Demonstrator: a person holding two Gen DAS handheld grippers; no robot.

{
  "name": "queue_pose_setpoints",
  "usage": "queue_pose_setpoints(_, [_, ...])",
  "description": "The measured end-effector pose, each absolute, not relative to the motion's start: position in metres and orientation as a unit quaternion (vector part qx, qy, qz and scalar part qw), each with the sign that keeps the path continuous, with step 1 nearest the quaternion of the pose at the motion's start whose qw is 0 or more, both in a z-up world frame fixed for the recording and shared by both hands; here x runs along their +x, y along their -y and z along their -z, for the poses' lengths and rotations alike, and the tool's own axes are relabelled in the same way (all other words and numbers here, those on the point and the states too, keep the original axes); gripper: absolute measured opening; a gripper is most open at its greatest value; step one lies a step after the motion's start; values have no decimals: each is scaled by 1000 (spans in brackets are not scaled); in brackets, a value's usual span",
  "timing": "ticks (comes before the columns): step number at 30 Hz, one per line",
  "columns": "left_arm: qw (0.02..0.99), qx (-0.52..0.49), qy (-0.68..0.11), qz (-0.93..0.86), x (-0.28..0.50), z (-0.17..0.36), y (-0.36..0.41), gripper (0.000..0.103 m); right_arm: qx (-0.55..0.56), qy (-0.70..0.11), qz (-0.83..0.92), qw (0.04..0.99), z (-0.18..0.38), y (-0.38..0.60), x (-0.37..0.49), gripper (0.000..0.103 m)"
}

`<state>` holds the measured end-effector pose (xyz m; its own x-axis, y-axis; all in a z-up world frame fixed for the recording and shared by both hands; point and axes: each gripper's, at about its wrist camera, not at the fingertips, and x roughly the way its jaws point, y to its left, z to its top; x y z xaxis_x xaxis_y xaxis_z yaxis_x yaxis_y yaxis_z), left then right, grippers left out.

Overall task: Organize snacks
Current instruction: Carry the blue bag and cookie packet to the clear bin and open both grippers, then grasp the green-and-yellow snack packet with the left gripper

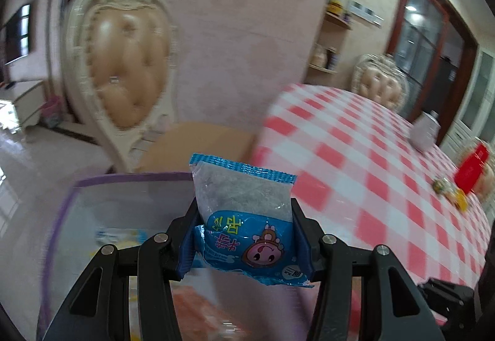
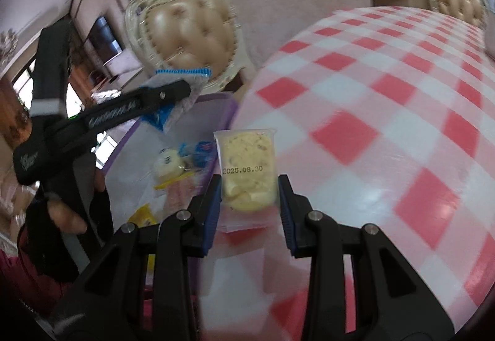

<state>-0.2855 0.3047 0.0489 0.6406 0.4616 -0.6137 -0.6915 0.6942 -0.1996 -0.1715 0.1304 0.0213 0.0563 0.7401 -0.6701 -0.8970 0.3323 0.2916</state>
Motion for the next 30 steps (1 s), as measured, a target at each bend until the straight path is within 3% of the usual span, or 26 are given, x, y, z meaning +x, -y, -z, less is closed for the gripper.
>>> queue_pose_setpoints(7, [846,-219,-252,-416,-328,-54,-336,56,-150,-365,-642,657,-17,-173,-231,42])
queue_pose_setpoints(8, [839,-220,-244,-434,-334,-56,-339,59,-156,-365,-654,644,-17,-176,-237,42])
queue_pose_setpoints(10, [829,-216,-223,-465,-339,-65,-337,73,-171,-364,-668,626,-16,-177,-246,56])
queue_pose_setpoints(11, [830,-212,-211,-472,-340,-70,-333,82,-171,-357,-669,629,-18,-173,-246,58])
queue_pose_setpoints(14, [851,-182,-193,-454,-324,-84,-314,85,-153,-350,-654,653,-27,-156,-223,60])
queue_pose_setpoints(21, [908,-152,-240,-309,-228,-86,-252,85,-77,-364,-550,748,-36,-63,-118,63])
queue_pose_setpoints(30, [930,-136,-336,-68,-29,-57,-107,85,-3,-379,-301,875,-34,106,15,66])
